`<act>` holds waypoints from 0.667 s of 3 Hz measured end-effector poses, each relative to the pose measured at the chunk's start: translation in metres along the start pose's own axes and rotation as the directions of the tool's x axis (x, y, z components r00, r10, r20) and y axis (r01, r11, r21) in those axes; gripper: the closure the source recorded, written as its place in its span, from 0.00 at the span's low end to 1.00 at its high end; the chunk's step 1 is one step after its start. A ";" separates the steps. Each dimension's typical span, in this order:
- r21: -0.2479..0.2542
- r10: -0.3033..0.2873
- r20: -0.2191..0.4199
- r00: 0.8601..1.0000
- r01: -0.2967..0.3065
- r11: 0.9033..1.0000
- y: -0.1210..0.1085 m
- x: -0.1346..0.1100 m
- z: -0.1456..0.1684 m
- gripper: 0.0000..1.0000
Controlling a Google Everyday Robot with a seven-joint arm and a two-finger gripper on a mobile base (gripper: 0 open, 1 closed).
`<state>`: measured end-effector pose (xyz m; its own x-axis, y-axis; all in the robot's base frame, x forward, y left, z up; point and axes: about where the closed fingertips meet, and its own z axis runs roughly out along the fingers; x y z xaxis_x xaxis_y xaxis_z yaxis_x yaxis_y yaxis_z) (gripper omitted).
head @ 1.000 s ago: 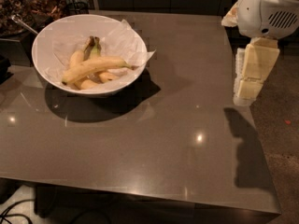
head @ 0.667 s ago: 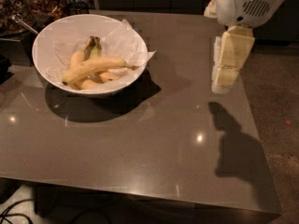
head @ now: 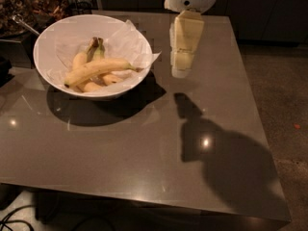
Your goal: Pick banana from white bowl
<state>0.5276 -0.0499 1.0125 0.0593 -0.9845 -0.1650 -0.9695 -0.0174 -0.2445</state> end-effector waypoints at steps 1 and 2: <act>0.026 -0.004 0.027 1.000 0.003 1.000 -0.007 -0.009 0.002 0.00; 0.028 -0.066 0.037 0.997 0.065 0.997 -0.019 -0.038 0.011 0.00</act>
Offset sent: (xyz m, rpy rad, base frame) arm 0.0196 0.0760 -0.0036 -0.0304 0.0135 0.1685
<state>0.5467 -0.0107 1.0134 0.1323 -0.9740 -0.1838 -0.9565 -0.0769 -0.2814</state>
